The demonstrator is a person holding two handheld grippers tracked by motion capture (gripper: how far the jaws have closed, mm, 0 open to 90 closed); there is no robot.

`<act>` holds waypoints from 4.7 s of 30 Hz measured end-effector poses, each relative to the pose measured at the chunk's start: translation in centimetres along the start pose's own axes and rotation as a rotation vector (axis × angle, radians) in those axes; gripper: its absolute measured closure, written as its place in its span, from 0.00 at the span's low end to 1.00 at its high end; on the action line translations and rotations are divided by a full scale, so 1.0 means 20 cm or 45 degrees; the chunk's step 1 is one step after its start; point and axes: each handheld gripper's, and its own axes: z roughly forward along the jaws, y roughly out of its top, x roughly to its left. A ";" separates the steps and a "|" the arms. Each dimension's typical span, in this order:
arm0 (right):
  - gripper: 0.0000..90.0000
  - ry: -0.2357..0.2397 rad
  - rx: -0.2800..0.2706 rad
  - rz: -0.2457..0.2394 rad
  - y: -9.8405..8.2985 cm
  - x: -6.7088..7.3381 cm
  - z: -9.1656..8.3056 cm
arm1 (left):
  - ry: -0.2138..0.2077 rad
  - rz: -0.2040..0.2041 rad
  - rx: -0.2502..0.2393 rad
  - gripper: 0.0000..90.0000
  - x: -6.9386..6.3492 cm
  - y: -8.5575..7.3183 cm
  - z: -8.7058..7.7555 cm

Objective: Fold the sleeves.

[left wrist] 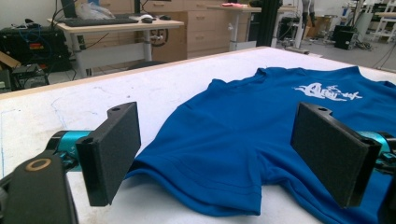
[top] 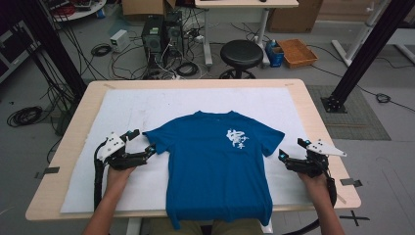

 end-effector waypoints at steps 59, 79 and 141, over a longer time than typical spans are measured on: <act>0.57 -0.322 0.467 0.194 0.18 -0.06 0.40 | 0.048 -0.021 0.040 0.20 0.00 0.01 0.01; 0.70 0.202 0.101 0.045 0.48 0.40 0.45 | 0.054 -0.017 0.056 0.21 0.00 0.01 0.02; 0.63 -0.076 0.172 0.093 0.33 0.12 0.34 | 0.252 -0.275 0.531 0.97 0.04 0.10 0.28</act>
